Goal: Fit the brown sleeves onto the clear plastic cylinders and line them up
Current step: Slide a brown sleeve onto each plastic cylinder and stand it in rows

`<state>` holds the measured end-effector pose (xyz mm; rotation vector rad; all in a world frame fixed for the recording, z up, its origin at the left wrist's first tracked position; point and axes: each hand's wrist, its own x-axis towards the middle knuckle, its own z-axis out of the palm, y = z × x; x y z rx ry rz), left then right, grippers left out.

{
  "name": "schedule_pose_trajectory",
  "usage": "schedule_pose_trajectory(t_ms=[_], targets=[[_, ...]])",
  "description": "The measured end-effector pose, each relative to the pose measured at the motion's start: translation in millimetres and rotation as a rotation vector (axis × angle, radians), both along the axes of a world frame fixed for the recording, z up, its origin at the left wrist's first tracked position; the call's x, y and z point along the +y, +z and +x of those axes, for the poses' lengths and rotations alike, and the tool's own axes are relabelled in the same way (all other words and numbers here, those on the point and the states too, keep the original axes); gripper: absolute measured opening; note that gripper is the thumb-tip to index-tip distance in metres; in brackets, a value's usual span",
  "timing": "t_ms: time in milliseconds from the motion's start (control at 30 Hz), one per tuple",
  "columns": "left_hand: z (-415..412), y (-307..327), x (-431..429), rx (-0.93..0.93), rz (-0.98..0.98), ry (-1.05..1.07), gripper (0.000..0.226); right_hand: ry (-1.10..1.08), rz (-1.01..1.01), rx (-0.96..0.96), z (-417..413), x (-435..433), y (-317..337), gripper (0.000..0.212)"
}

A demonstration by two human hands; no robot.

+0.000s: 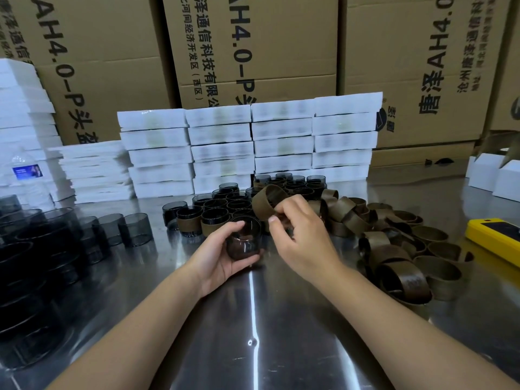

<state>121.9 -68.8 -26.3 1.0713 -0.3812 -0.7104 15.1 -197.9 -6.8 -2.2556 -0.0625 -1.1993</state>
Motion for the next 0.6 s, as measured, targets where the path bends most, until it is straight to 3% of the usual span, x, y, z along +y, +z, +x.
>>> schedule_pose_trajectory(t_ms=[233, 400, 533, 600], targets=[[1.4, -2.4, -0.6, -0.098, 0.041, -0.026, 0.075, 0.022, -0.120, 0.082, 0.5, 1.0, -4.9, 0.012], [-6.7, -2.1, -2.6, -0.190, 0.020, -0.057, 0.073, 0.019, -0.172, 0.037, 1.2, 1.9, -8.9, 0.014], [-9.7, -1.8, -4.1, -0.176, 0.030, -0.045, 0.094, 0.038, -0.189, -0.021, 2.0, 1.3, -10.2, 0.013], [-8.6, -3.2, -3.9, -0.178, 0.021, -0.035, 0.088, 0.036, -0.226, -0.011, 1.9, 1.4, -11.3, 0.013]])
